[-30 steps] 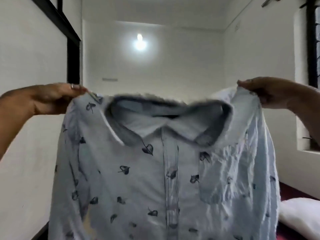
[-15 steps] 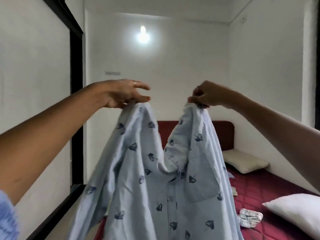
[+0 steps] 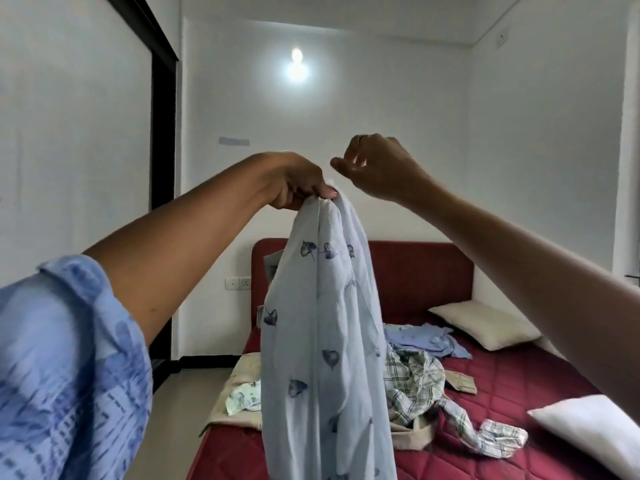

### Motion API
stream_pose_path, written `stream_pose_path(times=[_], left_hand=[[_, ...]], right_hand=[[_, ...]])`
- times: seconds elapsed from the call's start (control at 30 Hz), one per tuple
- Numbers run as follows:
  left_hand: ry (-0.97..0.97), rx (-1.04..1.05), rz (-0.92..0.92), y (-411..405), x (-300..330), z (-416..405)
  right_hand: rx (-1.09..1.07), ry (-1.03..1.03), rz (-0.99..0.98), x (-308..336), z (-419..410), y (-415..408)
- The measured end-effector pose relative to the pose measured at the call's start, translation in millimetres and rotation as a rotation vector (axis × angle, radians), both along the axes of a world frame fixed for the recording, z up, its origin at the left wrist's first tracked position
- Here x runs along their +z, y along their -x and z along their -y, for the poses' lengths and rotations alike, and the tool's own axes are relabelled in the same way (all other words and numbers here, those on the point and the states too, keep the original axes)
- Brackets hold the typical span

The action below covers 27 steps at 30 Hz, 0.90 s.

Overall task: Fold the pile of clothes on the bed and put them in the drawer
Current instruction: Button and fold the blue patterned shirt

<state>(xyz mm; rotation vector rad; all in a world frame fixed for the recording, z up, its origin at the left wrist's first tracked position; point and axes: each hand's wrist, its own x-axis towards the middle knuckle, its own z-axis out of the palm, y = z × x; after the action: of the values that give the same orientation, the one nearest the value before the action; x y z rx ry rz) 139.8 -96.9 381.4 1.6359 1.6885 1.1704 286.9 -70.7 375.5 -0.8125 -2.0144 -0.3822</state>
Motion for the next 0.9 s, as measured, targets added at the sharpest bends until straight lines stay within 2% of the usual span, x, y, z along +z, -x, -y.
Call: stream_pose_path(times=[0.07,0.13,0.17,0.23,0.33,0.4,0.47,0.57,0.67,0.73,0.83,0.9], left_hand=[[-0.058,0.087,0.079,3,2,-3],[-0.074,0.134,0.15,3,1,-4],[-0.09,0.138,0.183,2,0,-5],[-0.142,0.122,0.252,-3,-3,-3],[-0.226,0.143,0.327,1,-10,-2],[-0.319,0.254,0.299,22,-12,-7],[-0.437,0.45,0.172,59,-12,-12],[-0.428,0.67,0.099,109,-14,-8],[-0.38,0.735,0.133,134,-21,3],[-0.39,0.734,0.21,137,-23,2],[-0.525,0.745,0.293,132,-19,1],[-0.587,0.811,0.38,129,-15,-3]], right_hand=[[0.006,0.191,0.015,-3,18,8],[-0.024,0.515,0.139,-9,34,19],[-0.055,0.59,0.202,-14,35,25],[-0.112,0.523,0.221,-24,27,34],[-0.157,0.378,0.085,-34,15,28],[-0.186,0.38,0.009,-35,8,13],[-0.255,0.409,-0.061,-36,-1,-7],[-0.436,0.397,-0.149,-34,-21,-49],[-0.557,0.404,-0.254,-32,-35,-90],[-0.457,0.46,-0.361,-28,-42,-104],[-0.176,0.636,-0.583,-14,-55,-111],[-0.028,0.665,-0.751,-5,-60,-109]])
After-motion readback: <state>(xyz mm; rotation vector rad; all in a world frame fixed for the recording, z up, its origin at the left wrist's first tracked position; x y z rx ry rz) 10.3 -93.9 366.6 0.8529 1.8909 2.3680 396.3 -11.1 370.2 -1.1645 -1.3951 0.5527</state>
